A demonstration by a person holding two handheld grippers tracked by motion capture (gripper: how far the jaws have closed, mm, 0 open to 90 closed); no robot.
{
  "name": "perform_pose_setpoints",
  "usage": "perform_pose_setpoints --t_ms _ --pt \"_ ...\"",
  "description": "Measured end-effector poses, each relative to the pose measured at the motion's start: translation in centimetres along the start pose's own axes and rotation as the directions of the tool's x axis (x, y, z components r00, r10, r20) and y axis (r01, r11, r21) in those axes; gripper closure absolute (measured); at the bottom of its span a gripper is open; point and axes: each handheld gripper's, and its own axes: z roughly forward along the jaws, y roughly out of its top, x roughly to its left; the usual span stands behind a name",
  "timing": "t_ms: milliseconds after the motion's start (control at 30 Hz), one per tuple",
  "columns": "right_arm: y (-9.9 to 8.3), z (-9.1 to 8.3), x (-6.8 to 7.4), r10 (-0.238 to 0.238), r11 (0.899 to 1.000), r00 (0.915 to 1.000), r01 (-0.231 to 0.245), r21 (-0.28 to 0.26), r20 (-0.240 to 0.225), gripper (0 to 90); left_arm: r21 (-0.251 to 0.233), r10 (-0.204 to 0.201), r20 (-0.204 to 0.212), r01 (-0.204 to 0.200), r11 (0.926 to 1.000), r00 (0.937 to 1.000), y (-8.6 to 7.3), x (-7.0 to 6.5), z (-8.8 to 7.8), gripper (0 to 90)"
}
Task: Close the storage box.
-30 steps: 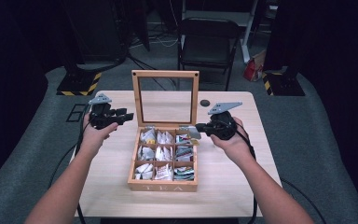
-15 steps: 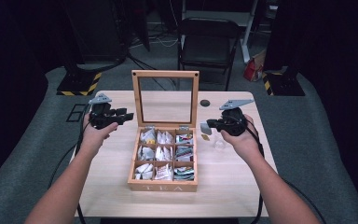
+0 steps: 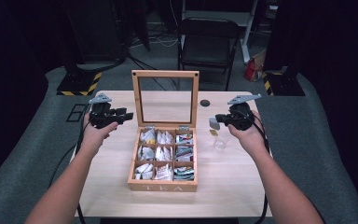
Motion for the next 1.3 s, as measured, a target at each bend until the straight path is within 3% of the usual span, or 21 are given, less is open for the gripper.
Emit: perform_pose_setpoints --t_ms 533,1067,1300 --pt "-0.8 -0.4 -1.9 0.039 0.999 0.9977 -0.040 0.006 0.055 90.0 0.001 0.005 -0.002 -0.005 1.0000 1.0000 0.0 -0.1 0.1 53.1" --pt "-1.8 0.4 -2.6 0.048 0.999 0.9948 -0.050 0.015 0.090 90.0 0.011 0.002 -0.003 -0.002 0.9999 1.0000 -0.3 0.0 0.0 53.1" --pt "-1.3 -0.4 -2.7 0.056 0.998 0.9938 -0.056 -0.004 0.096 90.0 0.005 0.000 -0.007 0.000 1.0000 1.0000 -0.3 -0.1 -0.1 53.1"
